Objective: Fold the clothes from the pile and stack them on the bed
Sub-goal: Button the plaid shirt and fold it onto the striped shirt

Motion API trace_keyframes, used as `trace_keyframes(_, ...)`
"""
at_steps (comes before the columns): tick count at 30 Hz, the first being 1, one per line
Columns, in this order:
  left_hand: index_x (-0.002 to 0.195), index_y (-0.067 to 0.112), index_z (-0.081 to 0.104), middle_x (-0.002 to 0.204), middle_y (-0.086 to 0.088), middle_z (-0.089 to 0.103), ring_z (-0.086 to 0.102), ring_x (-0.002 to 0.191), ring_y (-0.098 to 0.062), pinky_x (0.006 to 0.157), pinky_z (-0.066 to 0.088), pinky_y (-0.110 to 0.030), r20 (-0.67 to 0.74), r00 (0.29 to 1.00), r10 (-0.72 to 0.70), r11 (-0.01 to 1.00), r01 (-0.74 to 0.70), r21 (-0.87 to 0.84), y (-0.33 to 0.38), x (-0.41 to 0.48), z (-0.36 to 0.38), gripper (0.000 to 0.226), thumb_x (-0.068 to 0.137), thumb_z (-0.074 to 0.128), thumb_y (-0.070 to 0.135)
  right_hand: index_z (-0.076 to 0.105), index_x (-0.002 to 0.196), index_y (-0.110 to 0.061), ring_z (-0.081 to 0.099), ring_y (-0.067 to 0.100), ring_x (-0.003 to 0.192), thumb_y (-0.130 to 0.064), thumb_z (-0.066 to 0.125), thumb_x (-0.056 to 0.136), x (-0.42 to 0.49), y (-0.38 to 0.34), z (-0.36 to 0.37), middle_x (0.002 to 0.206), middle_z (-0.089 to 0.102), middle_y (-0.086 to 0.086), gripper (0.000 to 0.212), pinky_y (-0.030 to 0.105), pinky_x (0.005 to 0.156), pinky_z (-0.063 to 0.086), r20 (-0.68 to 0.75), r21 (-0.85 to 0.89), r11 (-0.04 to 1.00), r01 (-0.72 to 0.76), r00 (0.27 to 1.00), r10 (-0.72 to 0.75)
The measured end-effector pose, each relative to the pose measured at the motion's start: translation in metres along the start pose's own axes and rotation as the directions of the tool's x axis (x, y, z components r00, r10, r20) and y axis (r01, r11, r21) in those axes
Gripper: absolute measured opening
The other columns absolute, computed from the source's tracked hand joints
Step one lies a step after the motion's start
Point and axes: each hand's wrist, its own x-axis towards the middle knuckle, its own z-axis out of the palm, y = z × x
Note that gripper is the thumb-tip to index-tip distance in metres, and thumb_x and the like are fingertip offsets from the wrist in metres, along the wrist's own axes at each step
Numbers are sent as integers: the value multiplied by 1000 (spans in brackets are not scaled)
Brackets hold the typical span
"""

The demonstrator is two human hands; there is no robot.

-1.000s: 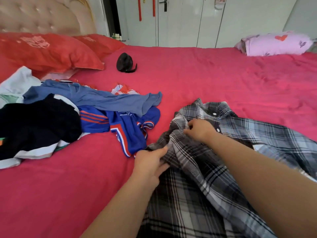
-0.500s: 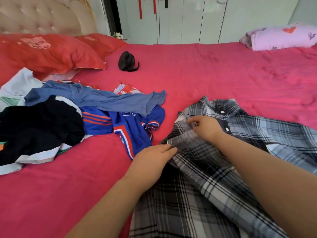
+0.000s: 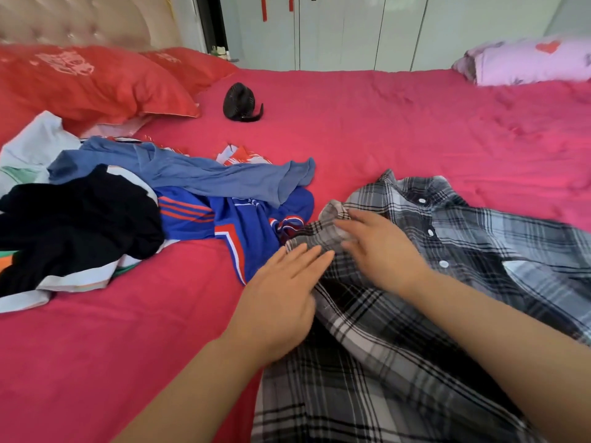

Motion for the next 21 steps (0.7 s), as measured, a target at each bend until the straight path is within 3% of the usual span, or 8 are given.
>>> trace_keyframes(2, 148, 32, 12, 156, 3, 14, 10, 145, -16, 116, 2, -30, 255, 960, -114, 993, 115, 9, 6, -2, 12, 66, 87, 13, 57, 43, 138, -21, 36, 32, 133, -33, 49, 92, -32, 0, -6, 144, 39, 14, 48, 49, 110, 30, 198, -166, 986, 14, 980, 19)
trace_keyframes(5, 149, 33, 2, 158, 0, -2, -5, 145, -19, 116, -6, -33, 448, 870, -205, 975, 141, 173, -2, -7, 26, 78, 81, 4, 71, 17, 147, -33, 6, 25, 145, -37, 31, 99, -65, 25, -19, 156, 14, -1, 50, 50, 114, 6, 429, -416, 906, -78, 862, 271)
trace_keyframes(9, 149, 27, 8, 158, 1, 4, 2, 145, -16, 117, 0, -34, 322, 932, -164, 986, 141, 92, 26, -5, 8, 60, 98, 33, 43, 37, 139, -31, 36, 21, 133, -36, 41, 96, -101, 42, -54, 142, 43, -4, 44, 38, 110, 25, 213, -359, 914, -189, 937, 277)
trace_keyframes(12, 149, 31, 5, 158, 4, 2, 0, 145, -13, 116, -2, -33, 290, 957, -26, 998, 40, -42, 65, -12, -1, 63, 96, 35, 47, 47, 132, -24, 53, 26, 114, -41, 49, 91, -131, 40, -70, 123, 58, 4, 44, 38, 96, 44, 182, -192, 914, -358, 902, 392)
trace_keyframes(15, 148, 35, 1, 158, 2, -5, -6, 145, -18, 116, -4, -38, 420, 907, 32, 998, -6, -63, 97, -23, 10, 67, 93, 35, 55, 51, 127, -21, 56, 28, 106, -38, 55, 89, -162, 39, -74, 113, 61, 8, 42, 37, 88, 47, 232, -164, 889, -427, 859, 456)
trace_keyframes(17, 147, 38, 4, 158, 1, -3, -6, 145, -21, 117, -4, -42, 485, 873, 54, 998, -26, -63, 109, -32, 16, 65, 93, 35, 55, 56, 122, -20, 58, 29, 103, -30, 56, 90, -174, 41, -82, 110, 63, 10, 34, 36, 82, 47, 172, -130, 863, -488, 846, 505)
trace_keyframes(19, 147, 40, 8, 158, 3, 2, -3, 145, -19, 117, -2, -42, 477, 872, 110, 993, -76, -89, 118, -38, 17, 63, 93, 38, 54, 62, 114, -18, 60, 29, 100, -28, 56, 90, -181, 45, -95, 106, 66, 11, 26, 35, 80, 47, 71, -56, 821, -569, 817, 572)
trace_keyframes(21, 146, 40, 13, 158, 4, 7, 0, 145, -17, 118, 1, -40, 431, 888, 163, 985, -124, -118, 130, -43, 14, 64, 91, 43, 53, 60, 116, -18, 60, 29, 103, -33, 52, 92, -191, 49, -106, 107, 67, 9, 30, 34, 80, 46, 104, -34, 793, -608, 787, 607)
